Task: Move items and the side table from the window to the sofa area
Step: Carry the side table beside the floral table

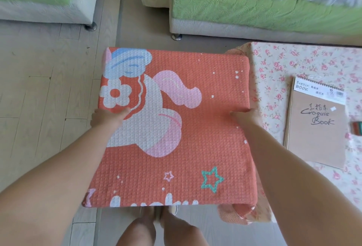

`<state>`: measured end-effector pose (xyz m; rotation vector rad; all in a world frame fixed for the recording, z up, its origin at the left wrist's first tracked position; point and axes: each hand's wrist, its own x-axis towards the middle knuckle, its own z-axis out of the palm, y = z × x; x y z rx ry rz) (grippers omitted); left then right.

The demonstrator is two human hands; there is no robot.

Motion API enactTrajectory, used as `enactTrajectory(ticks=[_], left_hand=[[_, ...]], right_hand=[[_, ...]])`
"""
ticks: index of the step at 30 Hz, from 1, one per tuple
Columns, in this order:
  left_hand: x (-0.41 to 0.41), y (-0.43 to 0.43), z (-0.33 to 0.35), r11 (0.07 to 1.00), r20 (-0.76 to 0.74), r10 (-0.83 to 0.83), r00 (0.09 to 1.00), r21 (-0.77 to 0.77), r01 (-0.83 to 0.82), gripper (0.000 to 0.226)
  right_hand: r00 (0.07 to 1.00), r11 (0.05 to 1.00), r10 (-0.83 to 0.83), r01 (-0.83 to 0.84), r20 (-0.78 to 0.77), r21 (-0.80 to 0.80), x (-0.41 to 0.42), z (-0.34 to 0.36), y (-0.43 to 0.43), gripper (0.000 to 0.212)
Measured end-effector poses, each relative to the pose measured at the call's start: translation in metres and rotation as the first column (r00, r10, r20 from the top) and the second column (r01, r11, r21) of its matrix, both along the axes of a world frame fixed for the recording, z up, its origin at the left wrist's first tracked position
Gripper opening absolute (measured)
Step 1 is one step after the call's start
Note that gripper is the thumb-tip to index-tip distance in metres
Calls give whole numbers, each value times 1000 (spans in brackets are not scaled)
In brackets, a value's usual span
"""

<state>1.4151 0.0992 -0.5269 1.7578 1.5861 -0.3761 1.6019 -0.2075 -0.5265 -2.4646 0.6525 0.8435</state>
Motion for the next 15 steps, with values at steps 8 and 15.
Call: enactTrajectory(ticks=[8,15], left_hand=[[11,-50,67,998,106,30,994,-56,-24,91],[-3,-85,138,997,251,-17,968,-68,35,81]], right_hand=[[999,991,46,-46,4,129,-39,60,30,88],[1000,956,7,-12,17,294,-70,129,20,70]])
